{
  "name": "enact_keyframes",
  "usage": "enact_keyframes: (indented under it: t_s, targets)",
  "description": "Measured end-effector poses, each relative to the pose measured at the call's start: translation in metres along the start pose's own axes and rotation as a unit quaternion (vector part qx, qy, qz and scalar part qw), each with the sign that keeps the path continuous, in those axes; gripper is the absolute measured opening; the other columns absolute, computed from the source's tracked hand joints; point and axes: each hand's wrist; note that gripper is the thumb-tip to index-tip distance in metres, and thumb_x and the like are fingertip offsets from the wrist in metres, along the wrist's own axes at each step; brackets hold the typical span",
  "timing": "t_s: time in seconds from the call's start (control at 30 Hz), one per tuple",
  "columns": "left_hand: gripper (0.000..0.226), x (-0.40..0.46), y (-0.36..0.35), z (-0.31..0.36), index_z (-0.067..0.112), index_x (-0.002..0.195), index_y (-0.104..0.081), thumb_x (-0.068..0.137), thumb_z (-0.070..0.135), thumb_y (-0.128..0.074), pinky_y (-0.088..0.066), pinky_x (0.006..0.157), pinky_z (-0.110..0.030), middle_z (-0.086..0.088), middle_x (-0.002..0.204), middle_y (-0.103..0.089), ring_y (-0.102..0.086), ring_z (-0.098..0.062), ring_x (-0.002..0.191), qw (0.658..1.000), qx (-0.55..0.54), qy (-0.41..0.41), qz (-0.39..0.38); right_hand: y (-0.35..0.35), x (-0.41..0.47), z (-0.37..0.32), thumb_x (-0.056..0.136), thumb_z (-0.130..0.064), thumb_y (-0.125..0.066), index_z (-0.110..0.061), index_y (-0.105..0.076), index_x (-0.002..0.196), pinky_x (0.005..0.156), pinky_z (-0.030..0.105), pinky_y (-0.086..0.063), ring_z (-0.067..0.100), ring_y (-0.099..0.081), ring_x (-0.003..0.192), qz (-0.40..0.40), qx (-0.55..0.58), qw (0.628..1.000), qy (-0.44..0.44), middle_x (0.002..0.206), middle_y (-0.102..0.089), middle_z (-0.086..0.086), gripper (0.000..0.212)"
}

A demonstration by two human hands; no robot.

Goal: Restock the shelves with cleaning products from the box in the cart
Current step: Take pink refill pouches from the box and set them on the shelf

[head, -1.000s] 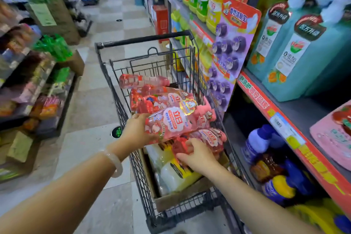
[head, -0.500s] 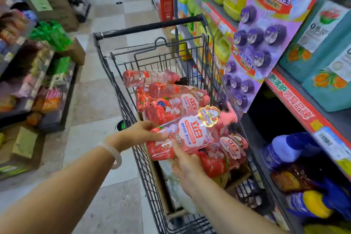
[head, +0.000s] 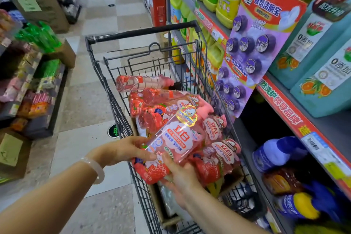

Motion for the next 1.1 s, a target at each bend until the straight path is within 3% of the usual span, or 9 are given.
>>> enact_keyframes:
  t_s: [0.13,0.23,0.43,0.53,0.6,0.7,0.87,0.97,1.1]
  targets:
    - [0.106,-0.014,-0.008,0.015,0.012,0.106,-0.063,0.012,0.050,-0.093,-0.056,0.071,-0.021,-0.001,0.098,-0.073,-0.071,-0.012,0.083,0.999,-0.011,-0.044,0.016,0.005,-0.012,-0.016,0.078,-0.011,-0.075,-0.005,-0.060,0.109,0.054,0.025,-0.056,0.019,-0.070,0.072,-0.007,-0.034,0.999,0.039,0.103,-0.071,0.015,0.036]
    - [0.111,-0.026,-0.016,0.034,0.008,0.114,-0.059,0.016,0.050,-0.093,-0.056,0.075,-0.022,-0.006,0.105,-0.071,-0.071,-0.015,0.088,0.996,-0.027,-0.082,0.021,0.015,-0.030,-0.039,0.076,-0.014,-0.077,-0.011,-0.061,0.102,0.052,0.021,-0.052,0.010,-0.069,0.069,-0.021,-0.097,0.990,0.096,0.095,-0.072,0.004,0.031]
    - [0.093,-0.060,-0.052,0.094,0.020,0.108,-0.065,0.024,0.045,-0.095,-0.042,0.102,-0.053,-0.010,0.112,-0.070,-0.064,-0.033,0.107,0.982,-0.039,-0.182,0.015,0.037,-0.092,-0.103,0.078,-0.016,-0.074,-0.016,-0.068,0.094,0.047,0.013,-0.047,-0.005,-0.065,0.058,-0.034,-0.186,0.959,0.210,0.080,-0.071,-0.006,0.017]
    - [0.078,-0.079,-0.080,0.131,0.021,0.106,-0.066,0.036,0.042,-0.093,-0.049,0.093,-0.045,-0.008,0.108,-0.071,-0.069,-0.024,0.095,0.968,-0.018,-0.249,0.009,0.052,-0.132,-0.134,0.075,-0.021,-0.077,-0.014,-0.068,0.097,0.052,0.016,-0.051,-0.003,-0.066,0.060,0.000,-0.206,0.943,0.260,0.084,-0.072,-0.003,0.025]
    - [0.061,-0.093,-0.102,0.155,0.020,0.105,-0.065,0.051,0.031,-0.090,-0.055,0.071,-0.026,-0.005,0.103,-0.071,-0.068,-0.010,0.075,0.955,-0.003,-0.297,0.004,0.062,-0.159,-0.151,0.071,-0.027,-0.080,-0.014,-0.067,0.101,0.060,0.022,-0.056,0.002,-0.069,0.071,0.020,-0.218,0.932,0.289,0.093,-0.073,-0.001,0.036]
    - [0.073,-0.115,-0.134,0.190,0.018,0.093,-0.070,0.028,0.043,-0.093,-0.052,0.055,-0.017,0.000,0.089,-0.074,-0.068,-0.007,0.065,0.928,-0.006,-0.371,0.002,0.079,-0.207,-0.173,0.071,-0.025,-0.080,-0.014,-0.066,0.098,0.057,0.022,-0.054,0.003,-0.068,0.068,0.053,-0.223,0.912,0.341,0.089,-0.072,-0.003,0.032]
    - [0.105,-0.153,-0.188,0.253,0.018,0.099,-0.070,0.004,0.062,-0.086,-0.047,0.076,-0.033,0.002,0.093,-0.075,-0.069,-0.009,0.074,0.880,0.018,-0.474,-0.030,0.108,-0.299,-0.204,0.075,-0.014,-0.078,-0.019,-0.064,0.077,0.047,0.013,-0.048,-0.004,-0.062,0.054,0.103,-0.216,0.869,0.433,0.067,-0.067,-0.012,0.015]
    - [0.093,-0.185,-0.222,0.289,0.024,0.086,-0.076,0.001,0.060,-0.086,-0.052,0.069,-0.028,0.004,0.089,-0.076,-0.070,-0.006,0.071,0.850,0.031,-0.522,-0.065,0.119,-0.353,-0.220,0.074,-0.024,-0.080,-0.013,-0.069,0.094,0.052,0.015,-0.047,0.001,-0.064,0.066,0.153,-0.236,0.837,0.470,0.084,-0.070,-0.006,0.025]
    - [0.083,-0.227,-0.264,0.331,0.029,0.087,-0.077,0.010,0.059,-0.088,-0.047,0.088,-0.042,-0.004,0.098,-0.075,-0.070,-0.015,0.081,0.805,0.055,-0.578,-0.123,0.128,-0.427,-0.234,0.076,-0.022,-0.077,-0.012,-0.068,0.103,0.049,0.016,-0.049,0.004,-0.064,0.064,0.196,-0.234,0.811,0.498,0.081,-0.070,-0.005,0.031]
Point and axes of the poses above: each hand's wrist, its own x-axis towards the middle knuckle, its own y-axis out of the back of the hand, z = x × y
